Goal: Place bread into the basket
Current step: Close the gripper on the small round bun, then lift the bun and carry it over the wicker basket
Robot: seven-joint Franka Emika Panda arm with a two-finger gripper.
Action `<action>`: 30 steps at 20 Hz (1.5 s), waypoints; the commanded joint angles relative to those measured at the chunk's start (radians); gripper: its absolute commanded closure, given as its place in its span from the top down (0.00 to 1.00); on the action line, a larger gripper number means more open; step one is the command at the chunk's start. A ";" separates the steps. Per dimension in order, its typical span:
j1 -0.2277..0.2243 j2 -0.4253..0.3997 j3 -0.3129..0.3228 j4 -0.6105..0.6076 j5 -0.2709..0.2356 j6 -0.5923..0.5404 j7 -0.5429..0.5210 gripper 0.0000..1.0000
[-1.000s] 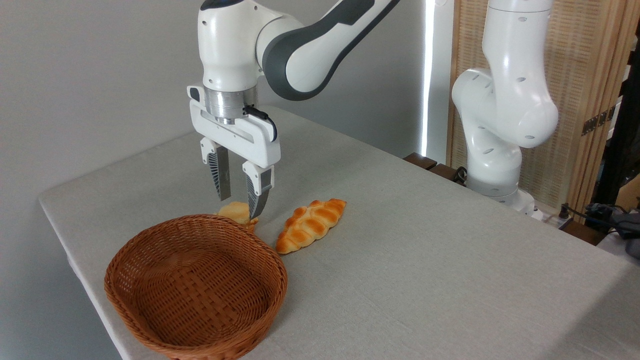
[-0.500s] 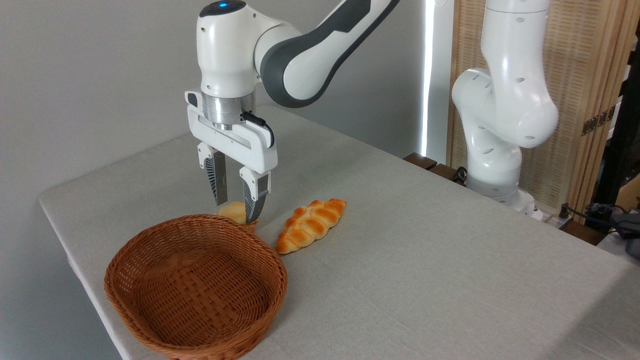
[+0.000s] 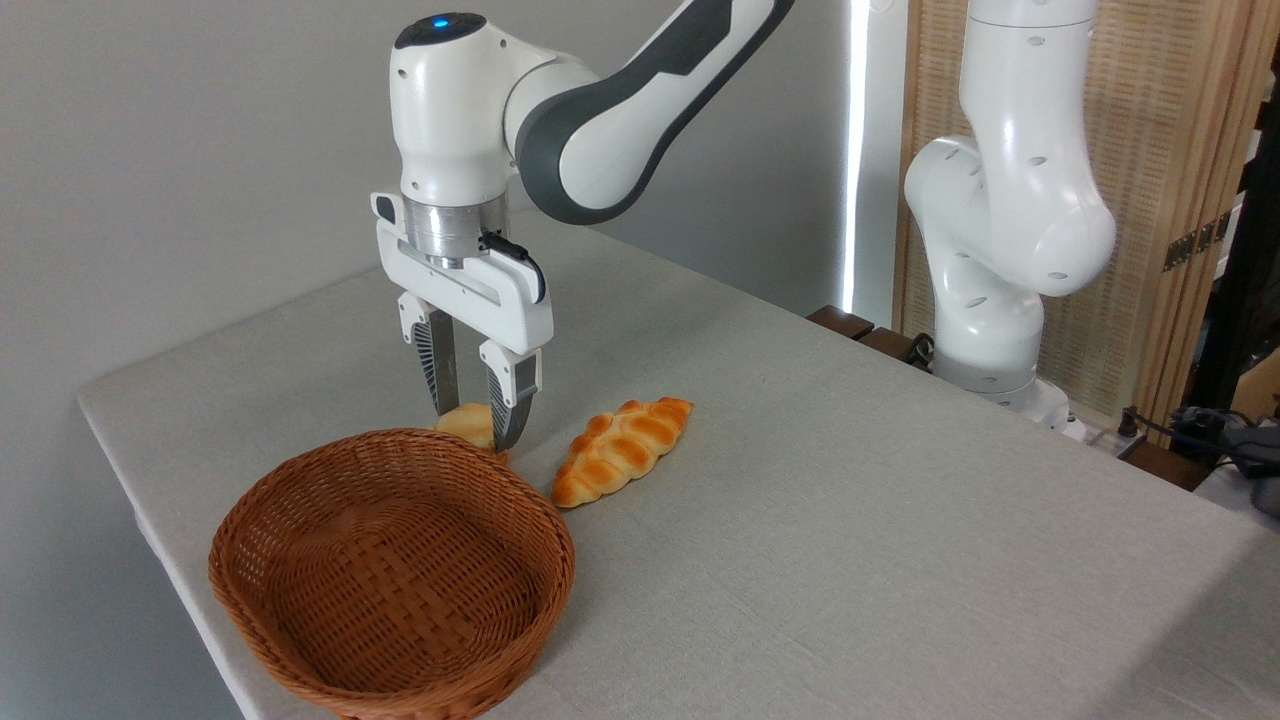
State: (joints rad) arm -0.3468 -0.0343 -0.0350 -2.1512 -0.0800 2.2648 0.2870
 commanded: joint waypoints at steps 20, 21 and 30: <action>-0.008 0.010 -0.006 0.001 0.034 0.024 -0.009 0.40; -0.006 0.010 -0.013 0.001 0.034 0.022 -0.009 0.40; -0.008 0.011 -0.014 0.001 0.034 0.018 -0.009 0.41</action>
State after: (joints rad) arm -0.3495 -0.0255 -0.0468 -2.1501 -0.0591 2.2655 0.2871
